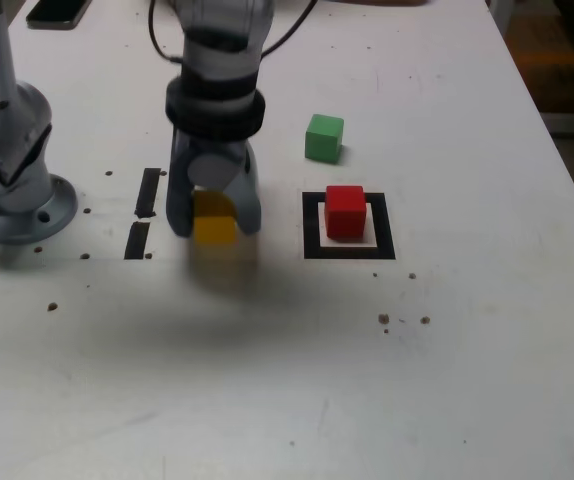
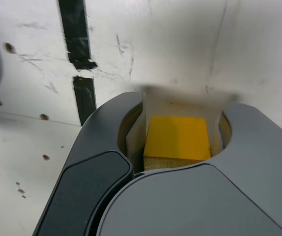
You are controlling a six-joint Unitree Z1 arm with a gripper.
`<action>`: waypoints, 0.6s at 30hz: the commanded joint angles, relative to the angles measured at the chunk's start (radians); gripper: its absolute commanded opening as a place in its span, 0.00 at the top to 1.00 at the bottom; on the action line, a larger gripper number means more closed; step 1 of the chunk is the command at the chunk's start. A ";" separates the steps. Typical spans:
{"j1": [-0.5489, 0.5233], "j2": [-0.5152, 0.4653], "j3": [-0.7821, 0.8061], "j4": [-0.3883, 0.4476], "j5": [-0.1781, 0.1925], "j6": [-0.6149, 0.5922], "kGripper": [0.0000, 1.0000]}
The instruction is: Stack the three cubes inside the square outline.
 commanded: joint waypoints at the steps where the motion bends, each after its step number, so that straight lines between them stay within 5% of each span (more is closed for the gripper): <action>1: -0.002 -0.008 -0.082 0.141 0.029 -0.016 0.79; 8: -0.002 -0.006 -0.316 0.347 0.088 -0.031 0.79; 18: -0.002 0.046 -0.501 0.380 0.088 -0.016 0.79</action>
